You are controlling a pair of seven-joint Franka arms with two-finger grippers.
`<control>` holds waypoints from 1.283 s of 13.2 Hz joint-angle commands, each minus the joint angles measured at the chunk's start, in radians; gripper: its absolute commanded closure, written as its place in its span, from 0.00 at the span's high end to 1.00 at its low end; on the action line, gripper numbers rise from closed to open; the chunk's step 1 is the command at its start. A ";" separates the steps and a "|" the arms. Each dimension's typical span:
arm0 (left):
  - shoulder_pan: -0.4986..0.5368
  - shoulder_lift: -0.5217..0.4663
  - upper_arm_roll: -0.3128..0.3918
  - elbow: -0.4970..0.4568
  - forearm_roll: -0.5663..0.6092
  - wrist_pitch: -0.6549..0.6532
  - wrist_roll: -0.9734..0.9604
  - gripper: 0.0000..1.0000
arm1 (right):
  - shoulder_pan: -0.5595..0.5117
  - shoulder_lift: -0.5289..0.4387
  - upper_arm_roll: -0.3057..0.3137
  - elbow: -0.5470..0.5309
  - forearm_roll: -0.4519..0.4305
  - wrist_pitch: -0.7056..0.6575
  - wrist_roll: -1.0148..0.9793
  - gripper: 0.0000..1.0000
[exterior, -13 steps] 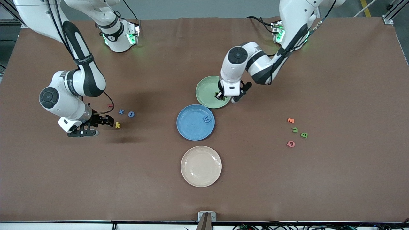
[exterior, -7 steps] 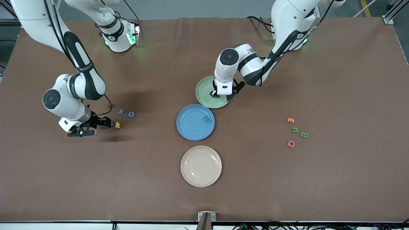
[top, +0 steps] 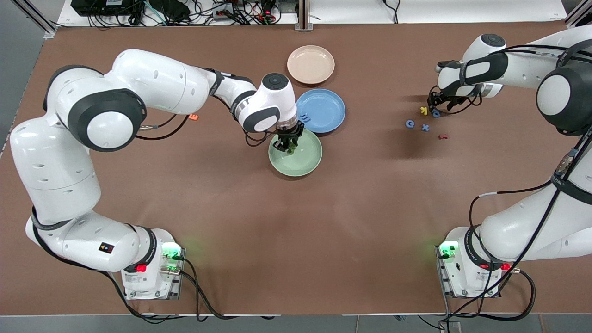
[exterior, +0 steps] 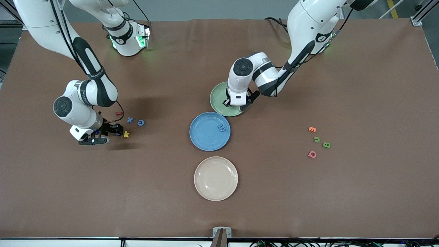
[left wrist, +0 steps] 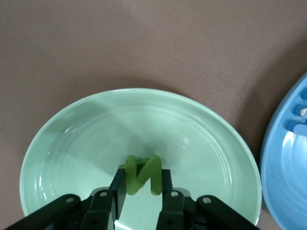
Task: Sort letters by color into matching plates
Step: 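Grasp the green u with the left gripper while the right gripper grasps blue a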
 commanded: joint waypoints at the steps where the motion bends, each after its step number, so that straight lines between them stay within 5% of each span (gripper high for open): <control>1: -0.009 0.006 0.007 0.020 0.022 -0.014 -0.049 0.97 | -0.009 -0.008 0.009 -0.025 -0.011 0.011 -0.009 0.78; 10: 0.071 -0.165 0.007 0.095 0.024 -0.236 -0.040 1.00 | -0.007 0.009 0.009 -0.030 -0.011 0.017 -0.006 0.66; 17: 0.335 -0.181 0.005 0.083 0.179 -0.333 0.287 0.98 | 0.012 0.012 0.011 -0.027 -0.010 0.020 0.005 0.58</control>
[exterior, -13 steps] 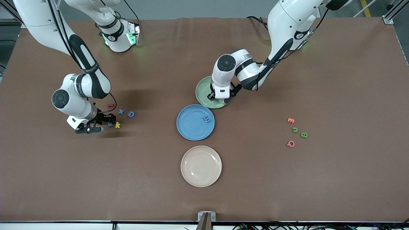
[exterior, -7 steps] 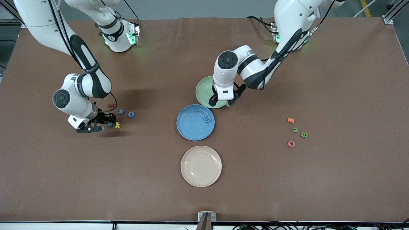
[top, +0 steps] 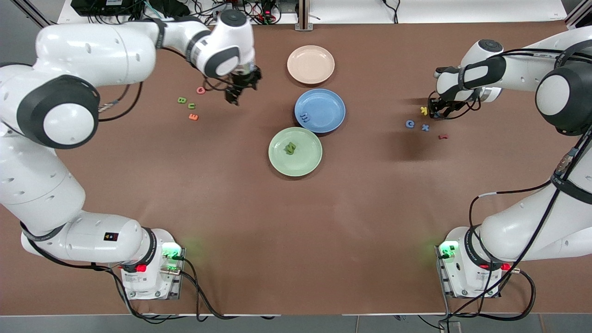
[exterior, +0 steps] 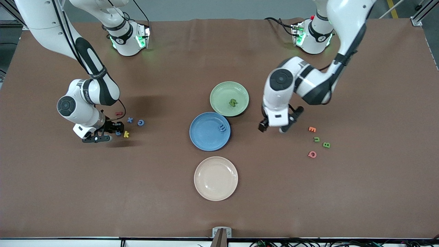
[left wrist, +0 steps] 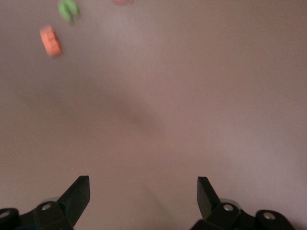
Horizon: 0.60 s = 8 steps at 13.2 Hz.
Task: Sort letters by color into matching plates
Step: 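Grasp the green u with the left gripper while the right gripper grasps blue a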
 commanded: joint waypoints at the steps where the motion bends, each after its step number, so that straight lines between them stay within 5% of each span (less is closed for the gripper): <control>1: 0.070 0.005 -0.008 -0.009 0.069 -0.009 0.095 0.97 | 0.012 0.008 0.008 -0.002 -0.007 0.013 0.005 0.57; 5: 0.231 0.023 -0.008 -0.023 0.073 0.014 0.446 0.94 | 0.014 0.009 0.008 0.001 -0.007 0.015 0.005 0.54; 8: 0.340 0.039 -0.010 -0.050 0.073 0.068 0.663 0.93 | 0.014 0.009 0.008 0.001 -0.007 0.013 0.005 0.31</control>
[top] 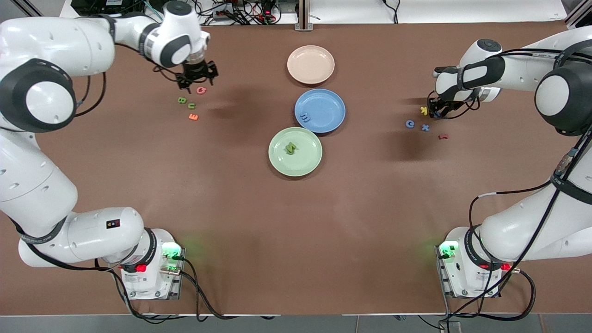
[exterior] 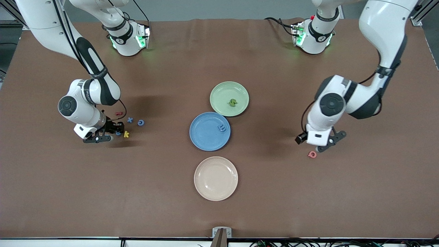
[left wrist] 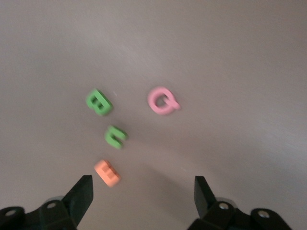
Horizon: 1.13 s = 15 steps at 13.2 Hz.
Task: Sort letters by color into matching plates
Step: 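Grasp the green u with the left gripper while the right gripper grasps blue a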
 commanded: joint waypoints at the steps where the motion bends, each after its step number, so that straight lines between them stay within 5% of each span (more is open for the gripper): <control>1: 0.083 0.016 -0.013 -0.028 0.017 0.053 0.166 0.92 | 0.008 0.010 0.007 -0.002 -0.004 0.010 0.005 0.20; 3: 0.140 0.058 -0.014 -0.035 0.017 0.109 0.263 0.90 | 0.008 0.010 0.007 -0.001 -0.001 0.007 0.007 0.04; 8: 0.168 0.119 -0.011 -0.054 0.046 0.187 0.328 0.74 | 0.135 -0.019 0.011 0.033 0.002 -0.086 0.252 0.01; 12: 0.178 0.128 -0.011 -0.077 0.048 0.187 0.349 0.68 | 0.327 -0.016 0.011 0.241 0.003 -0.356 0.629 0.01; 15: 0.178 0.127 -0.013 -0.087 0.048 0.187 0.348 0.66 | 0.437 0.002 0.015 0.356 0.020 -0.414 0.841 0.01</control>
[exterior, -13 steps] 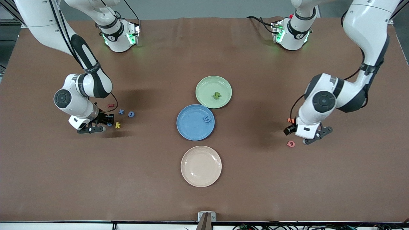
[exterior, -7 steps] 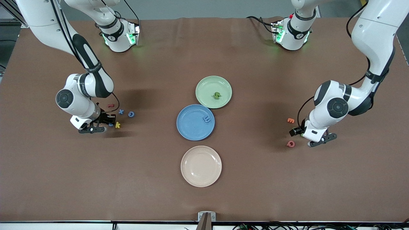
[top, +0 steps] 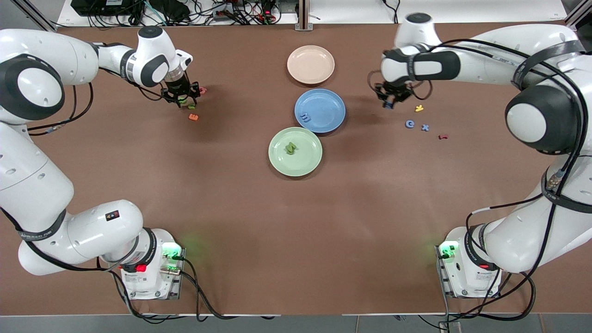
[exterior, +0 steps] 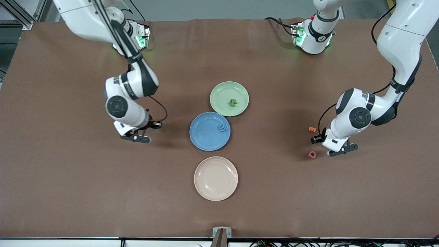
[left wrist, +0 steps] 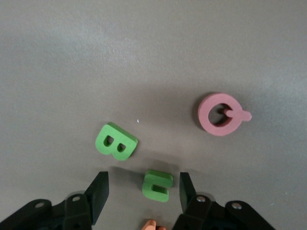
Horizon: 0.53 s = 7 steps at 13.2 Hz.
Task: Sort letters by color into matching plates
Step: 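Grasp the green u with the left gripper while the right gripper grasps blue a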
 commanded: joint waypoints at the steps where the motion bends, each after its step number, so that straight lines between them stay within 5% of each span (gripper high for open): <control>1: 0.011 -0.008 -0.010 -0.020 0.018 0.010 0.005 0.64 | 0.080 0.030 -0.010 0.084 0.039 -0.030 0.146 0.01; 7: 0.011 -0.009 -0.010 -0.034 0.018 0.010 0.006 0.46 | 0.194 0.145 -0.010 0.242 0.087 -0.027 0.356 0.00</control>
